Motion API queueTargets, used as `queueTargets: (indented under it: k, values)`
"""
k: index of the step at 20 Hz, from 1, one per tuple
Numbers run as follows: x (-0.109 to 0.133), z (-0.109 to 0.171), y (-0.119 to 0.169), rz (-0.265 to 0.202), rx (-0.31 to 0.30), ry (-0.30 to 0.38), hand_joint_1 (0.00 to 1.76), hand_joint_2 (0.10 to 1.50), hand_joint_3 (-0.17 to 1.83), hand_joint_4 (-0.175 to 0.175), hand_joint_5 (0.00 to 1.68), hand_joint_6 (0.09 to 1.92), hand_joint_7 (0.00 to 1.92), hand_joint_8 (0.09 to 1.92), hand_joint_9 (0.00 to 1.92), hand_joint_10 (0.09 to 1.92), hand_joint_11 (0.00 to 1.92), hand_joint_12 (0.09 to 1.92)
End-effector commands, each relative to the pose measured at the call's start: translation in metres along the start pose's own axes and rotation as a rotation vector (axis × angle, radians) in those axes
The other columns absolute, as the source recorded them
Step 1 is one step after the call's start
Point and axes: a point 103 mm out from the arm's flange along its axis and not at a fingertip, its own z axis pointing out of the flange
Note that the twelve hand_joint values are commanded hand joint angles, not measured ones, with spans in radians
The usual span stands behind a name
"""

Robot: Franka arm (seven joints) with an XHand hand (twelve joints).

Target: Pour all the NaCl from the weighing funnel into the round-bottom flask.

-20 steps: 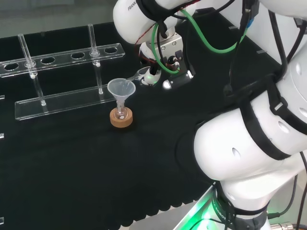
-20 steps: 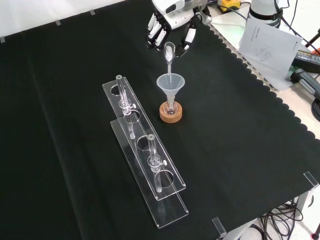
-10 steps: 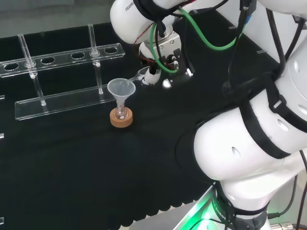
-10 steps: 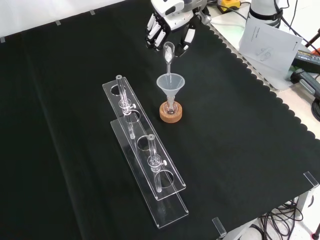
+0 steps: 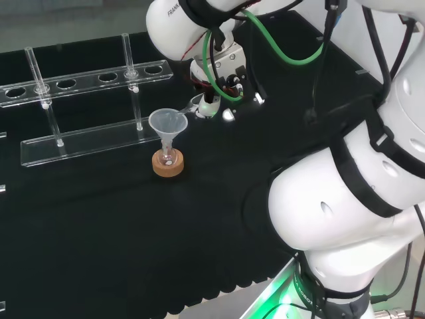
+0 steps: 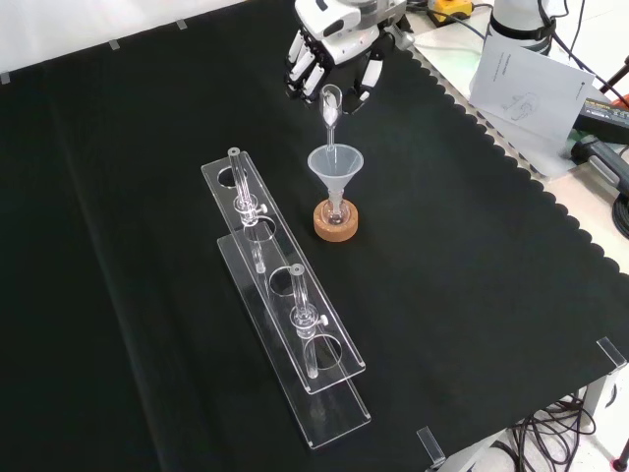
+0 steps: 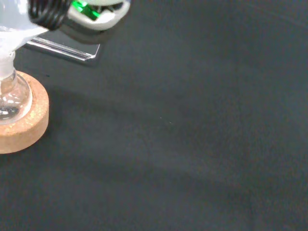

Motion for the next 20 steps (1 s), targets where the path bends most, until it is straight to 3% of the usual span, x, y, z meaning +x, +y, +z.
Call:
queueTargets:
  k: [1,20]
  values:
    - [0.001,-0.001,0.001,-0.002,0.000,-0.025,1.07,0.76,0.58,0.175,1.13,0.90,0.66,0.70,1.12,0.27,0.97,0.94]
    - [0.010,-0.016,-0.002,-0.015,0.011,-0.144,1.07,0.76,0.58,0.175,1.13,0.89,0.66,0.69,1.12,0.26,0.98,0.94]
